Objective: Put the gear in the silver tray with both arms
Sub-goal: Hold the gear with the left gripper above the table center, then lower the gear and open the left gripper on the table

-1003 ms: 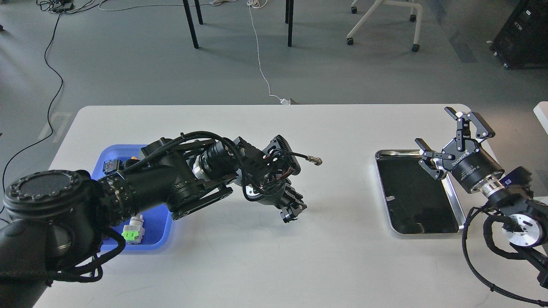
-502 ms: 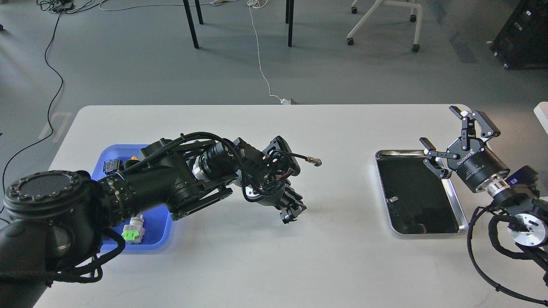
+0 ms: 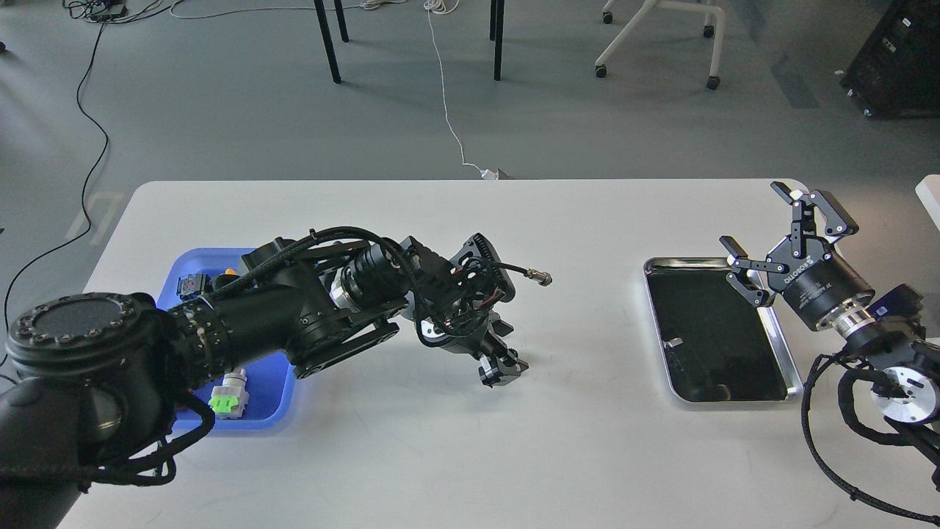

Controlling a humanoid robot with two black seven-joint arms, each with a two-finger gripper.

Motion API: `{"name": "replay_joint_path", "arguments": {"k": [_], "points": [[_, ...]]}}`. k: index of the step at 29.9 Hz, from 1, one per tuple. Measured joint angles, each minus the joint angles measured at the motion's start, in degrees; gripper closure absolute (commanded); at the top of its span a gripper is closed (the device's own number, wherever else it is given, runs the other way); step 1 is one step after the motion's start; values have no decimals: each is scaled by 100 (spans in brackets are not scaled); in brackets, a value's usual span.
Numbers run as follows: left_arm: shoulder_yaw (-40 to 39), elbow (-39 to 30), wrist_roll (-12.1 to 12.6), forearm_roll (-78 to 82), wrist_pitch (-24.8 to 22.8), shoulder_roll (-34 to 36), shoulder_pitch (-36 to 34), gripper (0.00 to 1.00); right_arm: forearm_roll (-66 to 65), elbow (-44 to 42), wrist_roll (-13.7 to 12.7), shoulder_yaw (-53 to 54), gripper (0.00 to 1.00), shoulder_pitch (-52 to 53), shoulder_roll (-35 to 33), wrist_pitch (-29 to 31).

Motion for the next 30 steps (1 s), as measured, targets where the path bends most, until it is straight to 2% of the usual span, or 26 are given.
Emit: {"name": "replay_joint_path", "arguments": {"k": [9,13,23,30], "points": [[-76,-41,0,0,37,0,-71,7,0,7,0,-2,1,0,1,0],[-82,-67,0,0,209,0,-81,5,0,9,0,-2,1,0,1,0],[-95,-97,0,-35,254,0,-85,2,0,9,0,-2,1,0,4,0],[-248,-98,0,-1131,261,0,-85,2,0,9,0,-9,1,0,9,0]]}}
